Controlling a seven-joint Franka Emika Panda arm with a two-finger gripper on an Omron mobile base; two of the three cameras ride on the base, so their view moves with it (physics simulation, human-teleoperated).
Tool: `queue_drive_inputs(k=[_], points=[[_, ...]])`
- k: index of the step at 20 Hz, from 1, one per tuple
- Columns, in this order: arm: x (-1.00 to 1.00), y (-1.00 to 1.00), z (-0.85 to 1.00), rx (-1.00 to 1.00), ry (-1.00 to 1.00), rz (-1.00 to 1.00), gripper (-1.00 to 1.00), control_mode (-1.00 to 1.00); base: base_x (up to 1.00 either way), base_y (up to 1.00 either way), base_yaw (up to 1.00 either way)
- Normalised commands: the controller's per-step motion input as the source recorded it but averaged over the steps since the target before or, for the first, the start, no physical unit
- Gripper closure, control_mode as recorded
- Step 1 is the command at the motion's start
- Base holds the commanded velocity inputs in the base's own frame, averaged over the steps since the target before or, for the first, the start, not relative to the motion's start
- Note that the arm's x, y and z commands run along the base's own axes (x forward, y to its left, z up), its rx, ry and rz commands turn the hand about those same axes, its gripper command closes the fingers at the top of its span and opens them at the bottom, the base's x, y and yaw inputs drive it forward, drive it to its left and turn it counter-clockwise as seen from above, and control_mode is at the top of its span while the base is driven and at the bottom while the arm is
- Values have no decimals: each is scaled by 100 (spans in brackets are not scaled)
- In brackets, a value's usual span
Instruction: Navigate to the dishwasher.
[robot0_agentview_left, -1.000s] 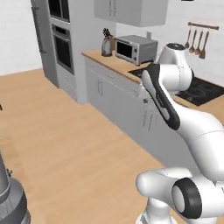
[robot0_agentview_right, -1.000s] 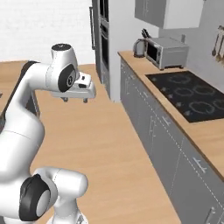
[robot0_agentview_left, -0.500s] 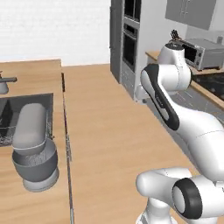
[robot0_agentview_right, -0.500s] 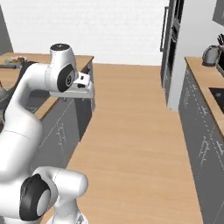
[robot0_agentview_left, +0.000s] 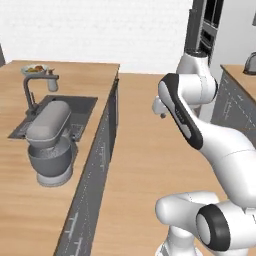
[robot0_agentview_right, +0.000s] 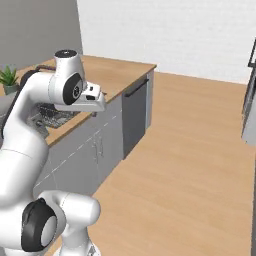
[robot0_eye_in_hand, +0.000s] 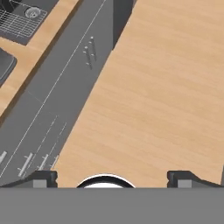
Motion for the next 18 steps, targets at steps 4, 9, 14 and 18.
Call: queue_drive_inputs(k=[4,9,14,18], points=[[0,0,0,0,0,0,-100,100,40,-68,43],[0,0,0,0,0,0,-100,100,76,-60,32],[0,0,0,0,0,0,-100,100,100,-69,27],[0,0,0,0,0,0,-100,100,100,-81,32]])
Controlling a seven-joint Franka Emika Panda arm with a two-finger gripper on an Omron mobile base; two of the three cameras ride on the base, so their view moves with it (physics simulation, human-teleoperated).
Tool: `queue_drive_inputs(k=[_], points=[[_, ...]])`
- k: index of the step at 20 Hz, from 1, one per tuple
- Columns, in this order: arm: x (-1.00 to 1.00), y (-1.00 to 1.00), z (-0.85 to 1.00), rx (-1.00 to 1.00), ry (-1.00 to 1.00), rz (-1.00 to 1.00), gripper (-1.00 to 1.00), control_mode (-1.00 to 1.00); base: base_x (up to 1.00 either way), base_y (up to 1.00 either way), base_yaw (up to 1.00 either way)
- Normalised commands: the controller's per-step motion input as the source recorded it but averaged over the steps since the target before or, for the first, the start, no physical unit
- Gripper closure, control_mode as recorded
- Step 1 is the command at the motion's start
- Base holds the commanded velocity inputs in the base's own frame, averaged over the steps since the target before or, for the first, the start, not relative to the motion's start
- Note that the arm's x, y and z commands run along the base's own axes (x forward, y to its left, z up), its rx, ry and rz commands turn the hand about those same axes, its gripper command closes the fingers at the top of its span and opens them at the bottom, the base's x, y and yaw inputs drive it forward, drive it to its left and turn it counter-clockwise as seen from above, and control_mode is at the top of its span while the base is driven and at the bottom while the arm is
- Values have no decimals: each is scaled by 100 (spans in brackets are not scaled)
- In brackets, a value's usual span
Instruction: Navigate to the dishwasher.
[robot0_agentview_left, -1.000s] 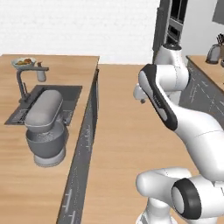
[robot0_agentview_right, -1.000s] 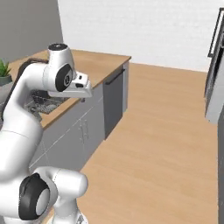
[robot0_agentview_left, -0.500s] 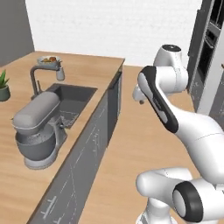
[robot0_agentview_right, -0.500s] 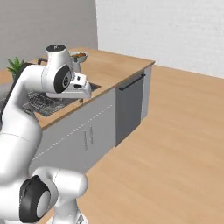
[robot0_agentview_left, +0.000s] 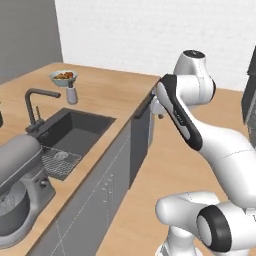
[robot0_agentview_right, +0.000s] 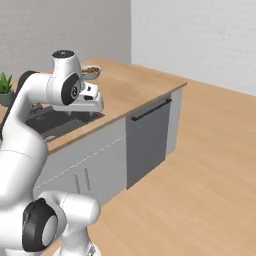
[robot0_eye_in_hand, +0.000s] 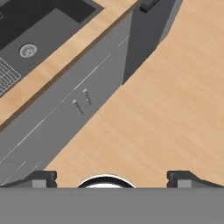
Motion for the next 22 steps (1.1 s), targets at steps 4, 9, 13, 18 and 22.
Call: queue_drive_inputs(k=[4,9,13,18,22], points=[[0,0,0,0,0,0,-100,100,100,-84,37],[0,0,0,0,0,0,-100,100,100,-89,39],[0,0,0,0,0,0,-100,100,100,-94,38],[0,0,0,0,0,0,-100,100,100,-92,38],[0,0,0,0,0,0,-100,100,99,-88,37]])
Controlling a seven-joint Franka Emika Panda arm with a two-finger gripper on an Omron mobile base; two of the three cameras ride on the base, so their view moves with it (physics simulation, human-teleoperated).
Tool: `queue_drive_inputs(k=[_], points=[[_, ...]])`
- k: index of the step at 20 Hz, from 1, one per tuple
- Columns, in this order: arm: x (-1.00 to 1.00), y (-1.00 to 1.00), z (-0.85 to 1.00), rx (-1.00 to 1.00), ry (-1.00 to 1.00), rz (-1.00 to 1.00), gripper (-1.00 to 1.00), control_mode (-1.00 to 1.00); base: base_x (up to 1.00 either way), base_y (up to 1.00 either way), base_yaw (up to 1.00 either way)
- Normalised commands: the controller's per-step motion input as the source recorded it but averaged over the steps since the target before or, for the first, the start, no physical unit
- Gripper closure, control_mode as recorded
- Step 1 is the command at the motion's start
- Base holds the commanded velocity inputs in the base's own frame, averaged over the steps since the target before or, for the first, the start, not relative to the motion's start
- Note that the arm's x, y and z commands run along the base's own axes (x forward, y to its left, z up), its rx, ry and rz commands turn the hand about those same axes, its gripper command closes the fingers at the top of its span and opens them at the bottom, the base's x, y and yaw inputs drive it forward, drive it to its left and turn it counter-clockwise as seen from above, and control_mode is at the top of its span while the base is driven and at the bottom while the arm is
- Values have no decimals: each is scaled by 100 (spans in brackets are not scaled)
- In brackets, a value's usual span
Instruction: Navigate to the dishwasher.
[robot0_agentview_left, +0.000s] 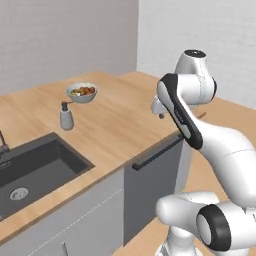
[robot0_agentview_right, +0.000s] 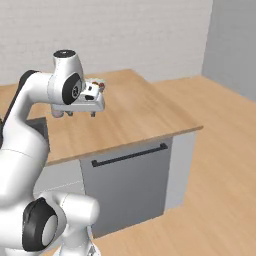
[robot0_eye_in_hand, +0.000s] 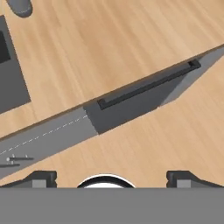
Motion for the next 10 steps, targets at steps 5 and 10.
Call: queue_drive_inputs(k=[5,10], points=[[0,0,0,0,0,0,-100,100,97,-69,39],[0,0,0,0,0,0,-100,100,88,-49,40]])
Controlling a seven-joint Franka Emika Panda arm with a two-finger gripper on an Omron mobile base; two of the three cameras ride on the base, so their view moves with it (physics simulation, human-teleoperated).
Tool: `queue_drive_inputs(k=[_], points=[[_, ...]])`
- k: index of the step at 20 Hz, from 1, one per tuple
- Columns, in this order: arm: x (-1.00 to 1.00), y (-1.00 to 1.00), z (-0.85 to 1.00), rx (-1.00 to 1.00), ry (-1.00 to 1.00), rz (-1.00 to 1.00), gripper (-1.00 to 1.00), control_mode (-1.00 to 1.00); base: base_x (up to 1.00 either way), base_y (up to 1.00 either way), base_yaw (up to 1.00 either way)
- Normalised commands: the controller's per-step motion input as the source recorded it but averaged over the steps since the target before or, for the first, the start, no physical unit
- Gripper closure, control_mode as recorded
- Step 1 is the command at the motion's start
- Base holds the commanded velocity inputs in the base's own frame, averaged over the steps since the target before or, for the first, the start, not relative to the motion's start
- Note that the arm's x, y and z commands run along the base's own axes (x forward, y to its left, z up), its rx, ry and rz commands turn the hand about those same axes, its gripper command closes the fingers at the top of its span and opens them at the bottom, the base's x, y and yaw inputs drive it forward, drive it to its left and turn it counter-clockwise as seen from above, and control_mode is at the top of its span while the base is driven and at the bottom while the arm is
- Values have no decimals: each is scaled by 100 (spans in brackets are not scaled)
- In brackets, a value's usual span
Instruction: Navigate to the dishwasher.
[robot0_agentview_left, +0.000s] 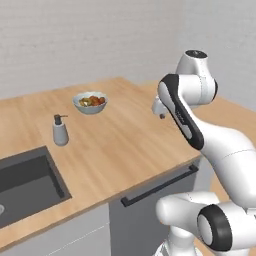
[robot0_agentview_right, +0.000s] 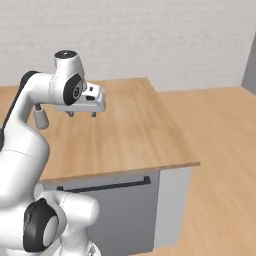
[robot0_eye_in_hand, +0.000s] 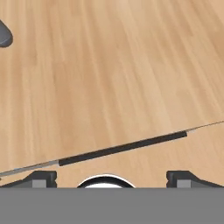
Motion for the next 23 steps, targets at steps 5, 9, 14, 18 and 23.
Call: queue_drive_inputs(k=[5,9,14,18,23], points=[[0,0,0,0,0,0,-100,100,35,-61,40],[0,0,0,0,0,0,-100,100,33,-44,45],[0,0,0,0,0,0,-100,100,46,-27,46],[0,0,0,0,0,0,-100,100,34,-34,39],[0,0,0,0,0,0,-100,100,21,-41,22]])
